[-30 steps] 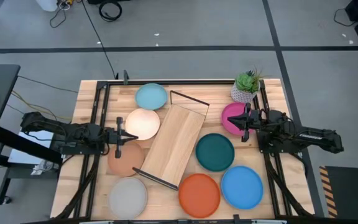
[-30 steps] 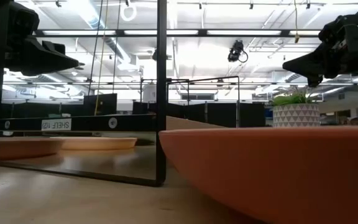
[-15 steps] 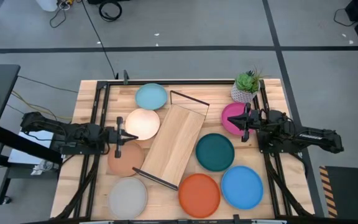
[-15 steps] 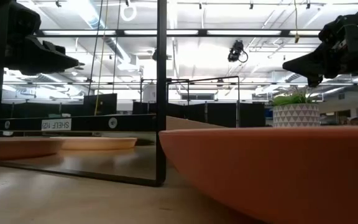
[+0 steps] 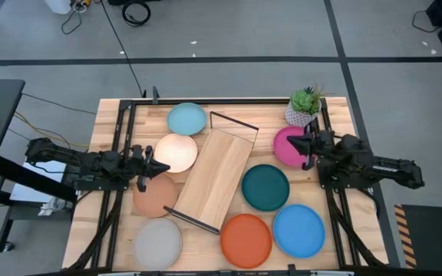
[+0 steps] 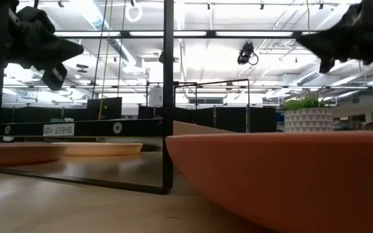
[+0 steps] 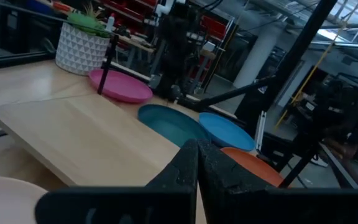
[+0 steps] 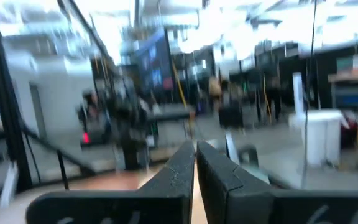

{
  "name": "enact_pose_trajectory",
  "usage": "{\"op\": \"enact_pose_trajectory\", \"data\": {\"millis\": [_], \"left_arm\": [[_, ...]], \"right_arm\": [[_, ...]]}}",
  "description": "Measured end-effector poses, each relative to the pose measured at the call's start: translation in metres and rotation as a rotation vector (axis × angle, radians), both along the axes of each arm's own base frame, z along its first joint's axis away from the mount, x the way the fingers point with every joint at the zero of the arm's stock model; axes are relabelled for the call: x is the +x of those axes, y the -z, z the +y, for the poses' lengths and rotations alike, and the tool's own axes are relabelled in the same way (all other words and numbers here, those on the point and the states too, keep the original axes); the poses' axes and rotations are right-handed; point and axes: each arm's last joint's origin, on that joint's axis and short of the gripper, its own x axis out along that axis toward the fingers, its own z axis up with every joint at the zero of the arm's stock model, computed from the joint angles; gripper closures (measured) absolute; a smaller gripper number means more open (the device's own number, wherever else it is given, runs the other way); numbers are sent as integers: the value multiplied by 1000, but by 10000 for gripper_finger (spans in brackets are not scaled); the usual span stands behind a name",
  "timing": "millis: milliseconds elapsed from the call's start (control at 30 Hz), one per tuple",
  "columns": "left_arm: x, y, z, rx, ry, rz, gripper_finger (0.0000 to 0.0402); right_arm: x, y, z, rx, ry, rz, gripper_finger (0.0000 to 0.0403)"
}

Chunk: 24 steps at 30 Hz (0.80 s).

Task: Place and stack plates onto a shelf
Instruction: Put the pink plate on the shelf

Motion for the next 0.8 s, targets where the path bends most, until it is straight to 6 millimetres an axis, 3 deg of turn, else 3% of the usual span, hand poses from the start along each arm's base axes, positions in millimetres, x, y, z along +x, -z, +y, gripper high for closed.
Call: {"op": "enact_pose_trajectory", "data": {"millis": [267, 567, 800], "left_arm": [[0, -2, 0, -100, -1, -26, 392], [0, -4, 1, -219, -23, -49, 392], [0, -4, 3, -218, -93, -55, 392]], "right_arm": [[-5, -13, 0, 18, 23, -153, 377], [2, -28, -3, 49, 80, 8, 396], [14, -39, -6, -18, 122, 101, 383]]}}
